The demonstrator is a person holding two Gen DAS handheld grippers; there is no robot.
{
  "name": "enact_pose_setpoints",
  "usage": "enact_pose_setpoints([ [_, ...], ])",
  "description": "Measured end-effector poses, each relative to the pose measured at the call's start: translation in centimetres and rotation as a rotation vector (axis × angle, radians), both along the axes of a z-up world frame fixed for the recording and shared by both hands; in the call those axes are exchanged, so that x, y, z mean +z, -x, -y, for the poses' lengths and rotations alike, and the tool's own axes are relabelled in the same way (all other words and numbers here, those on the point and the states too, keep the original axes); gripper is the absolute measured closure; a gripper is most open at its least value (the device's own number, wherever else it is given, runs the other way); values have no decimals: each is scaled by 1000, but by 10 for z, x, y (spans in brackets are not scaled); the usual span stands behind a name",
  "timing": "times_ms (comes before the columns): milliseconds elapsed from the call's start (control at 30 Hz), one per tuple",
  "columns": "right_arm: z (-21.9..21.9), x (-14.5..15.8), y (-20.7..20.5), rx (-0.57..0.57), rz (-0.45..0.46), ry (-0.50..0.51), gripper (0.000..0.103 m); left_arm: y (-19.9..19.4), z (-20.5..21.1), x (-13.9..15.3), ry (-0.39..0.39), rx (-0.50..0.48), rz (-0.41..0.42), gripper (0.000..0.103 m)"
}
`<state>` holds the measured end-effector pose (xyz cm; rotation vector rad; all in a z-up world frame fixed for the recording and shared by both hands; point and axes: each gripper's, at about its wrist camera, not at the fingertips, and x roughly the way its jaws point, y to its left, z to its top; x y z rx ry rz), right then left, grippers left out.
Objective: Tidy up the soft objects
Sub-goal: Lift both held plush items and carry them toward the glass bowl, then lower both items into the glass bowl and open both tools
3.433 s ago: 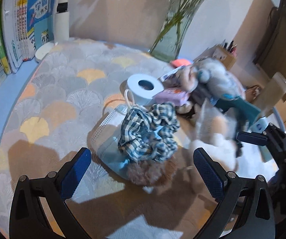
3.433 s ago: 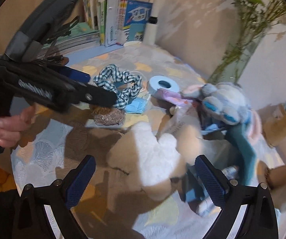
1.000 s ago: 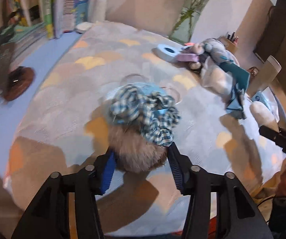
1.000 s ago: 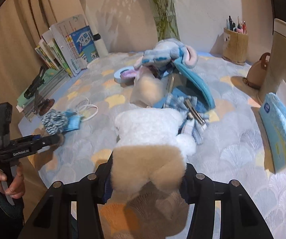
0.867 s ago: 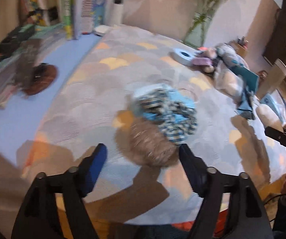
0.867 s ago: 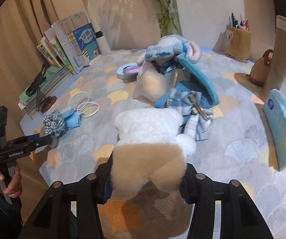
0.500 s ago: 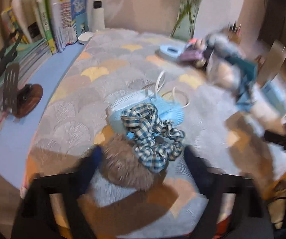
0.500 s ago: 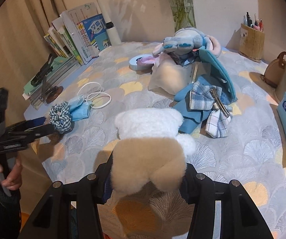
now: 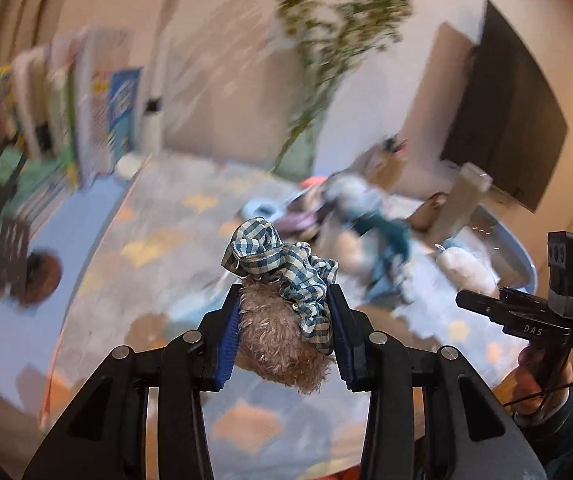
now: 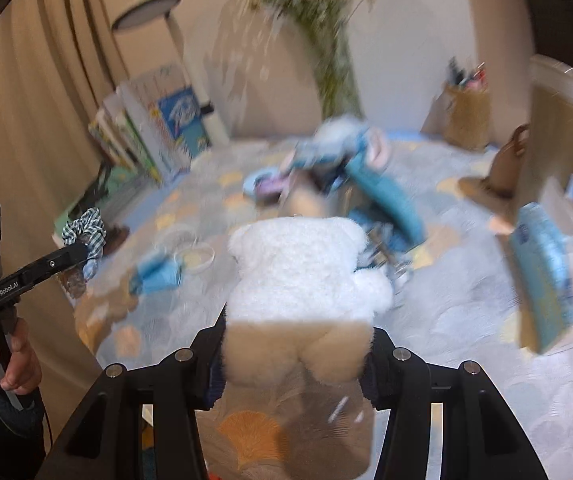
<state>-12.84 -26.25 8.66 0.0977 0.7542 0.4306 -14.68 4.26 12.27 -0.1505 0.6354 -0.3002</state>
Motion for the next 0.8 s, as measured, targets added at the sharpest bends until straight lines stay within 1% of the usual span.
enact_pose_setpoints([
  [67,15,14,6,-40,36,-7,52,-8,32,14,5,-70,30,65],
  [167,45,34,15,-131,71,11,52,-22,87,28,-25,-165,57,65],
  [233,74,47,22,-215,87,27,52,-33,134,35,-35,-241,62,65],
  [300,99,56,29,-276,93,22,52,-44,178,39,-39,-317,56,65],
  [433,163,70,34,-468,88,58,52,-62,279,51,-104,-460,77,65],
  [500,199,71,29,-579,66,56,52,-71,326,53,-116,-526,80,65],
  [533,224,68,25,-647,29,38,52,-77,349,52,-118,-558,70,65],
  [633,278,53,15,-773,-57,-33,52,-90,399,42,-130,-621,47,65],
  [700,300,45,11,-816,-94,-52,52,-98,429,30,-147,-645,34,65],
  [800,321,35,4,-847,-132,-53,52,-107,451,20,-149,-680,20,65],
])
